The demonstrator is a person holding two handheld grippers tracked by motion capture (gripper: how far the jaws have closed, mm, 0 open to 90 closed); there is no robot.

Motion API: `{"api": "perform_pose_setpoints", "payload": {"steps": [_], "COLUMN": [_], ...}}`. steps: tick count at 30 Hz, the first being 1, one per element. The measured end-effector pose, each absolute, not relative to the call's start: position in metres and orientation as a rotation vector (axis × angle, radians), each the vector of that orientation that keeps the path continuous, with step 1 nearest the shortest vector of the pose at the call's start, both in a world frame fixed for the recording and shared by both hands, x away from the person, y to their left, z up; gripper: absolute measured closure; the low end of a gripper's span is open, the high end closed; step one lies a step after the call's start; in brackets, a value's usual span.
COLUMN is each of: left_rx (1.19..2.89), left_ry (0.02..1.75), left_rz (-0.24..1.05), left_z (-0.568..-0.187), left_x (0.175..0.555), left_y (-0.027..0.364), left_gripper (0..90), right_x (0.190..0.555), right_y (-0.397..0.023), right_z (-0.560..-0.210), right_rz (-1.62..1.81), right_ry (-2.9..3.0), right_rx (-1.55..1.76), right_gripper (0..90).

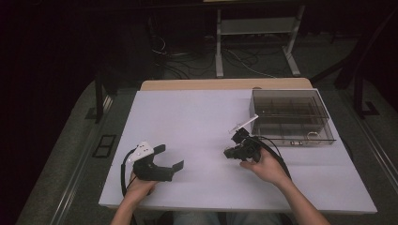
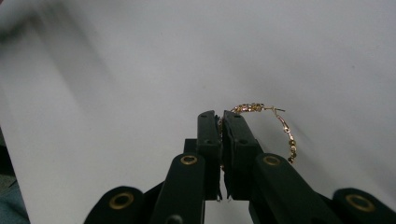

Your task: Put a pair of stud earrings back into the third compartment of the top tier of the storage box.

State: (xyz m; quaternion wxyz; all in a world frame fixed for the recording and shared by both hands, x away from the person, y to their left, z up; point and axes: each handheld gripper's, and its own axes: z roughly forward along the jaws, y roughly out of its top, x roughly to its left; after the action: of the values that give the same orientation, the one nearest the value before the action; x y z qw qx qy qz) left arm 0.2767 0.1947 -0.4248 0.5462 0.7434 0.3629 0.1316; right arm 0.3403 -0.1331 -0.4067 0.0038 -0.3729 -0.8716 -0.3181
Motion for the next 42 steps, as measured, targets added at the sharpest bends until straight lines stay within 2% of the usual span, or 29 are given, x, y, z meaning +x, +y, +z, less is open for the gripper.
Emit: {"api": "perform_pose_setpoints", "payload": {"steps": [42], "left_rx": [1.758], "left_ry": [0.871], "left_rz": [0.315], "left_z": [-0.425], "left_x": [0.276], "left_y": [0.195], "left_gripper": [0.0], "right_x": [0.333], "right_y": [-0.161], "right_z": [-0.342], "right_rz": [-1.165], "right_ry": [-2.718], "right_rx": [-1.186], "right_gripper": [85.0]}}
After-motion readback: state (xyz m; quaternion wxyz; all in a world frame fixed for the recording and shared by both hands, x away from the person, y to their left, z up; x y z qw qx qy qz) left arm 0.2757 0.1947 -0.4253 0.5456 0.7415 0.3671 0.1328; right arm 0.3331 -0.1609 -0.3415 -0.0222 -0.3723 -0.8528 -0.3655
